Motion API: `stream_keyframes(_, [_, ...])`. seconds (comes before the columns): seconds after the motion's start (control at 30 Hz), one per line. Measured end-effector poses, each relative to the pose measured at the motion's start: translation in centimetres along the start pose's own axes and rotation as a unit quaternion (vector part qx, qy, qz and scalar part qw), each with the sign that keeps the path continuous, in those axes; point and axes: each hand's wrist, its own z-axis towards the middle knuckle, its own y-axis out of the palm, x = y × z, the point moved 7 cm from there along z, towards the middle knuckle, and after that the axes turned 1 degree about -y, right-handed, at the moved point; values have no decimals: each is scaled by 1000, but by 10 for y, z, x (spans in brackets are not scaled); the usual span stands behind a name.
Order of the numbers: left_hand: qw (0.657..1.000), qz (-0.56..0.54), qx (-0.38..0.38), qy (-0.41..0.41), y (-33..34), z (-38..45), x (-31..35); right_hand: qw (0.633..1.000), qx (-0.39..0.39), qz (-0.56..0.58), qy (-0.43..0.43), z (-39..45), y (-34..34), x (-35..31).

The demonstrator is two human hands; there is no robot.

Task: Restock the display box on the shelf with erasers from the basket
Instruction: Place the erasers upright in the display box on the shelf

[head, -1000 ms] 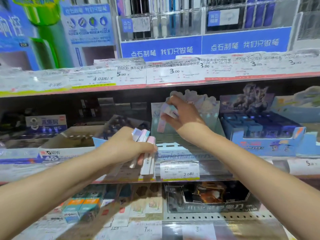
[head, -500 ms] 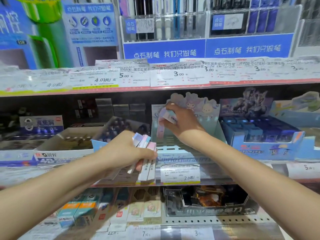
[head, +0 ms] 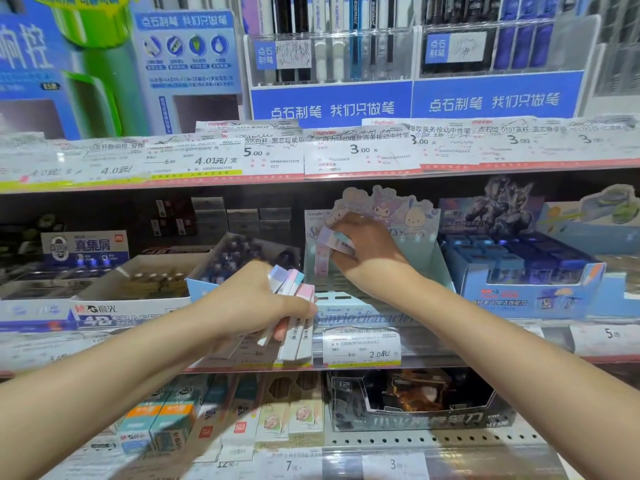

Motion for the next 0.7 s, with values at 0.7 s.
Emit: stream_keyframes(0.7, [999,-38,30,12,-3,2,-5,971,-96,219,8,-24,6,2])
